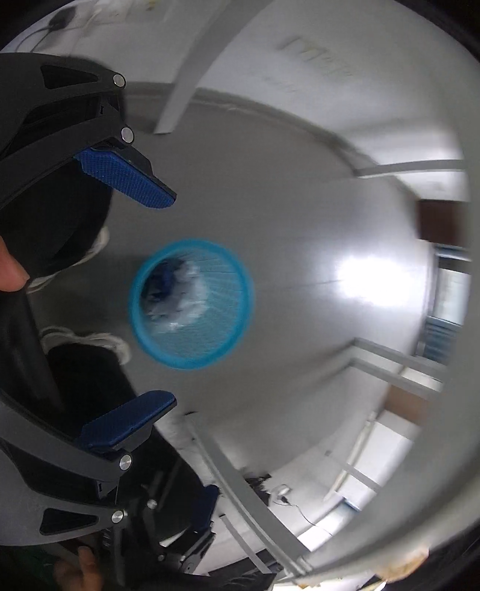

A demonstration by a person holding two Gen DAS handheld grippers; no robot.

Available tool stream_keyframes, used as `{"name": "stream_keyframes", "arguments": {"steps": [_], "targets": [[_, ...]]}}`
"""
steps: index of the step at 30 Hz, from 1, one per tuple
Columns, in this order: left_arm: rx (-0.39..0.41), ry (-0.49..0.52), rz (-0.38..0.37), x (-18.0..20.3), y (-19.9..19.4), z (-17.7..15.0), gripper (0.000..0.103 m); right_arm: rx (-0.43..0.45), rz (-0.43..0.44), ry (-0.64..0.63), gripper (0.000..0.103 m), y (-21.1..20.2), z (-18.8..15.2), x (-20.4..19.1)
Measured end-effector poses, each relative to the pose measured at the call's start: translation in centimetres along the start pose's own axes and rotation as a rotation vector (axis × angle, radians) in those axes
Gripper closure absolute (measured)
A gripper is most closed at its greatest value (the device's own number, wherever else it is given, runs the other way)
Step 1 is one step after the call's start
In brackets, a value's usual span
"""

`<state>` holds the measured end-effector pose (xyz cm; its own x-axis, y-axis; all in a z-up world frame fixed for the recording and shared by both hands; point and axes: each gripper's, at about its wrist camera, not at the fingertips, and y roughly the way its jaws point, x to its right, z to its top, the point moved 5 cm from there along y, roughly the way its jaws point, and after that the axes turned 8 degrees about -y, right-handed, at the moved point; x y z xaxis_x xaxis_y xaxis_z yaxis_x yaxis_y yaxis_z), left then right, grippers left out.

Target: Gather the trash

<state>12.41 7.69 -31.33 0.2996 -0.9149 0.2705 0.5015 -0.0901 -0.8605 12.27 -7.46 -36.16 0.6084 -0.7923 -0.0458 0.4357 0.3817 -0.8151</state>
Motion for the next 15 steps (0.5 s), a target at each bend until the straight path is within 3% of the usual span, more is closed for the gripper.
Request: {"name": "stream_keyframes", "arguments": {"steps": [2,8,15], "targets": [[-0.050,-0.020,-0.005,-0.4,1.5,-0.5,0.006,-0.046,0.048,0.046,0.009,1.2,-0.4,0.6],[-0.107,-0.053,-0.051,-0.3,2.3,-1.0,0.006,-0.094,0.069,0.044,0.009,2.7,-1.1,0.5],[-0.095,-0.031,-0.017,-0.2,2.3,-1.3,0.006,-0.103,0.075,0.041,0.009,3.2,-1.4,0.4]]}}
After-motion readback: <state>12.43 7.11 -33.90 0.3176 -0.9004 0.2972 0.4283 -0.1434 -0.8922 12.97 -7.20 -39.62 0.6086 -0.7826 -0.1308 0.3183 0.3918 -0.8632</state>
